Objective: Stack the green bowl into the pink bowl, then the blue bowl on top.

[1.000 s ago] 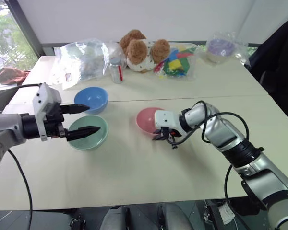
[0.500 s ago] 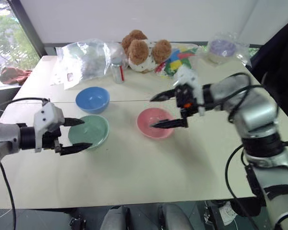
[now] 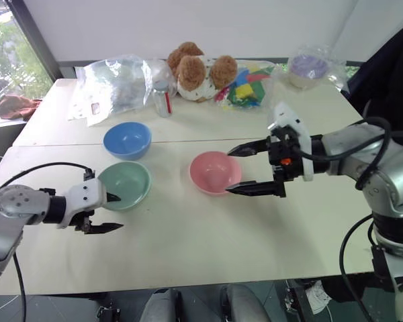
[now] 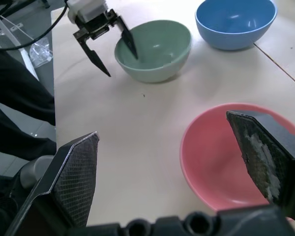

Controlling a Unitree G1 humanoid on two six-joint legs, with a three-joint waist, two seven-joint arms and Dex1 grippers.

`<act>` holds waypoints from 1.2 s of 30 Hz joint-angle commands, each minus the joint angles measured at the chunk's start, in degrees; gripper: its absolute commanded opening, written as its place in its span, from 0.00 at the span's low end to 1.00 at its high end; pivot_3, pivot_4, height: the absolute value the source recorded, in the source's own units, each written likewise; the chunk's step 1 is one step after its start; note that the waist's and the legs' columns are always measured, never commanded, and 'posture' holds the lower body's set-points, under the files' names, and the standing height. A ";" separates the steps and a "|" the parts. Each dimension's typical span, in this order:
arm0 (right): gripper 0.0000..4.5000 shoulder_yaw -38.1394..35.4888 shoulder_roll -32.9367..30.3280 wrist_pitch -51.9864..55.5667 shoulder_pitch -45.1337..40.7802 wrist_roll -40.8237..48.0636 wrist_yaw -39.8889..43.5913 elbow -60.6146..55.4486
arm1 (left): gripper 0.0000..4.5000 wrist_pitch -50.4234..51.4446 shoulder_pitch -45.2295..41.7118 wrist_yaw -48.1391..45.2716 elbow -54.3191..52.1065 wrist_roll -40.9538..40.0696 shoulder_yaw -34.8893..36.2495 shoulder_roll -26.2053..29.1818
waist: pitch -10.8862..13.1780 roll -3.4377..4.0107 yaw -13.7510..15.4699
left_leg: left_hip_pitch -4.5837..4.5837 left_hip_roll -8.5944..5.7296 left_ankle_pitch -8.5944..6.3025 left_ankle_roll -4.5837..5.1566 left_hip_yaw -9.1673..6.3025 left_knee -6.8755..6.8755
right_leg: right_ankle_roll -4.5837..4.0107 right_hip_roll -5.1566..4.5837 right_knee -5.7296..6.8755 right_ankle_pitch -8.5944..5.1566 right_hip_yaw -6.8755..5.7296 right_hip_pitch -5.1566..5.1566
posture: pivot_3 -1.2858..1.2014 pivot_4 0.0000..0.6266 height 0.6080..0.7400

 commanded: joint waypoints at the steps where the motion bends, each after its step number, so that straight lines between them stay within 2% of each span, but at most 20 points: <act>1: 1.00 -2.01 -1.19 -0.20 -0.40 2.05 -1.40 -1.76 | 0.30 -2.18 -1.84 -0.77 0.53 0.87 -0.53 -0.33 | 0.00 0.00 0.04 | 0.00 0.00 0.00 0.00 0.01 0.00 | 0.00 -0.01 0.00 0.00 0.00 0.00 | 0.52 0.24 1.00; 3: 1.00 -1.84 -1.82 -0.62 -0.48 2.39 -1.75 -1.72 | 0.03 -2.62 -3.27 -1.36 0.87 0.95 -0.94 -0.54 | -0.01 -0.02 0.34 | -0.01 -0.01 0.00 0.00 0.01 0.00 | 0.00 -0.03 0.00 0.00 -0.01 0.00 | 0.52 0.24 1.00; 8: 1.00 -1.81 -2.82 -1.66 -1.05 3.02 -2.22 -0.78 | 0.03 -0.89 -8.52 -3.72 -0.58 -1.56 -1.35 -0.86 | -0.04 0.09 0.13 | 0.00 -0.06 -0.02 0.04 0.05 0.02 | 0.00 -0.11 0.00 0.00 -0.04 0.01 | 0.52 0.24 1.00; 12: 1.00 -2.41 -4.14 -2.21 -0.68 3.52 -2.48 -0.38 | 0.03 3.99 -19.94 -7.95 -3.25 -5.70 -4.20 -3.40 | -0.04 0.07 0.59 | -0.06 -0.08 -0.03 0.06 0.01 0.08 | 0.00 -0.10 0.00 0.00 -0.12 0.04 | 0.52 0.24 1.00; 16: 1.00 -4.69 -5.82 -1.21 2.06 4.30 -4.06 -1.53 | 0.03 4.68 -33.72 -12.33 -1.06 -5.60 -10.17 -9.80 | -0.04 0.01 1.15 | -0.10 -0.16 -0.07 0.15 0.00 0.21 | 0.02 -0.08 -0.01 0.01 -0.14 0.10 | 0.52 0.24 1.00; 19: 1.00 -7.01 -8.21 -0.44 6.15 3.44 -7.02 -2.62 | 0.03 0.91 -42.24 -15.53 5.14 -3.01 -15.56 -17.08 | -0.05 0.03 1.31 | -0.08 -0.19 -0.11 0.22 0.09 0.24 | 0.03 0.01 0.00 0.01 -0.08 0.11 | 0.52 0.24 1.00; 23: 1.00 -10.77 -10.86 0.90 10.88 4.53 -9.72 -5.77 | 0.03 -5.63 -48.49 -20.01 13.50 0.74 -21.41 -24.49 | -0.05 0.03 1.35 | -0.08 -0.14 -0.11 0.22 0.14 0.24 | 0.04 0.29 -0.01 0.01 -0.03 0.07 | 0.52 0.24 1.00; 28: 1.00 -16.44 -12.82 4.00 16.04 7.09 -12.72 -9.96 | 0.03 -16.61 -53.30 -21.60 25.48 4.66 -28.58 -29.22 | -0.04 0.02 1.21 | -0.07 -0.05 -0.11 0.22 0.13 0.24 | 0.04 0.42 -0.01 0.00 0.07 0.04 | 0.52 0.24 1.00; 33: 1.00 -20.44 -13.10 6.59 19.37 9.85 -15.86 -13.19 | 0.03 -25.62 -57.34 -21.45 37.63 10.05 -31.19 -34.30 | -0.04 0.02 1.47 | -0.06 -0.03 -0.10 0.22 0.13 0.27 | 0.04 0.46 0.00 0.00 0.11 0.06 | 0.52 0.24 1.00; 36: 1.00 -21.82 -13.23 7.55 20.31 11.21 -17.32 -14.32 | 0.23 -28.53 -58.95 -20.90 42.46 12.69 -31.08 -36.55 | -0.03 0.00 1.69 | -0.06 -0.03 -0.10 0.22 0.14 0.27 | 0.04 0.47 -0.01 0.00 0.11 0.06 | 0.52 0.24 1.00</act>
